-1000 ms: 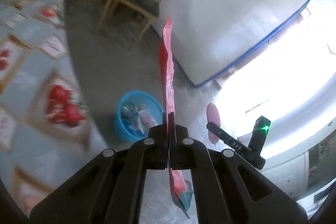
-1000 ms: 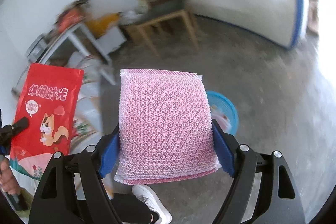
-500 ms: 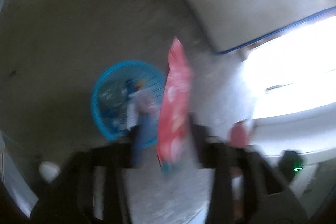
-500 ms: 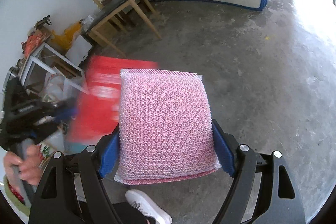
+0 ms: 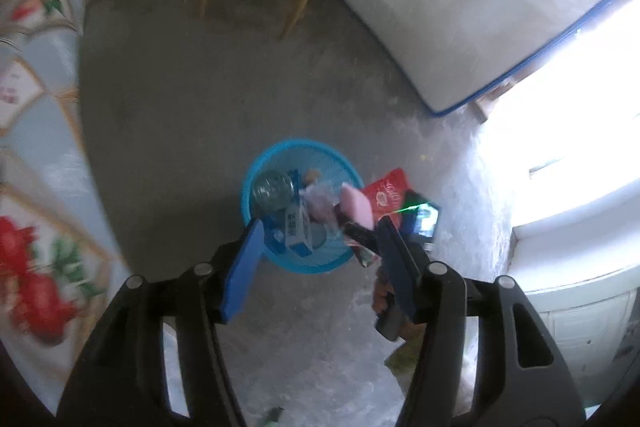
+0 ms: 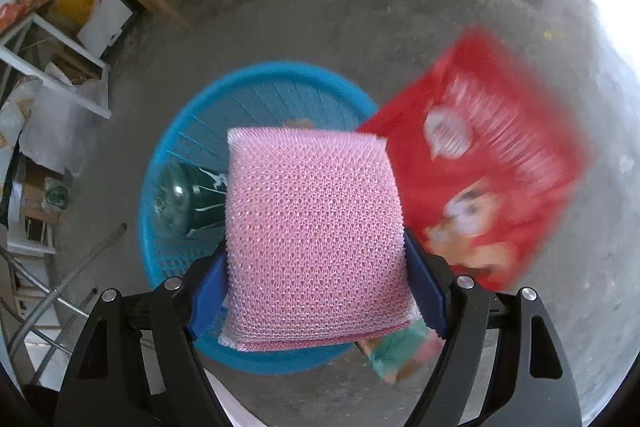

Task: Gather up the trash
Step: 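Carry the red bag and pink sponge with both grippers over the wastebasket, then open both grippers to drop the bag and sponge into the wastebasket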

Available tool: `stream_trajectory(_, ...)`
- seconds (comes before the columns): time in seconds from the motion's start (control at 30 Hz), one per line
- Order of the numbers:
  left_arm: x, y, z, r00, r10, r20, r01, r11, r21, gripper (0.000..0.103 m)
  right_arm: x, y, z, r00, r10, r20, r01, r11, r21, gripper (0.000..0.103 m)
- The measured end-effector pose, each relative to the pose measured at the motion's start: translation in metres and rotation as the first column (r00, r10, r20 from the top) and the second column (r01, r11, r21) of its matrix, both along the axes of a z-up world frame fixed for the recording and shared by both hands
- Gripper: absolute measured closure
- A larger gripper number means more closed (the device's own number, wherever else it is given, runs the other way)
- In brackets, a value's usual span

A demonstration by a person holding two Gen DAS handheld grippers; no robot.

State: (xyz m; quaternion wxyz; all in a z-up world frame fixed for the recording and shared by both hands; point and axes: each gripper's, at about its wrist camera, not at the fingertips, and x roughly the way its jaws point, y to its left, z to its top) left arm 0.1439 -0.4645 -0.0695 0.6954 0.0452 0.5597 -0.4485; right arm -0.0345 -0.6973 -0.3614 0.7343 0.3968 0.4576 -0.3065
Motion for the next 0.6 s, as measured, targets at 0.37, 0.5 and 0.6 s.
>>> stream_trajectory(0.37,-0.02,0.077,0.036,0.997,0.042,0.068,-0.037,0.996,-0.078,0.047,0.037,0.006,-0.031,1.0,0.013,-0.014,-0.013,0.999,0.033,0.026)
stream_trajectory(0.5,-0.02,0.088,0.038,0.995,0.059,0.076,-0.052,0.995,-0.088,0.046,0.05,0.001,-0.05,0.997,-0.006,-0.073,0.009,0.999,0.051,0.026)
stream_trajectory(0.6,-0.017,0.099,0.039,0.995,0.07,0.069,-0.063,0.993,-0.095,0.046,0.062,0.002,-0.057,0.996,0.005,-0.086,0.001,0.997,0.074,0.025)
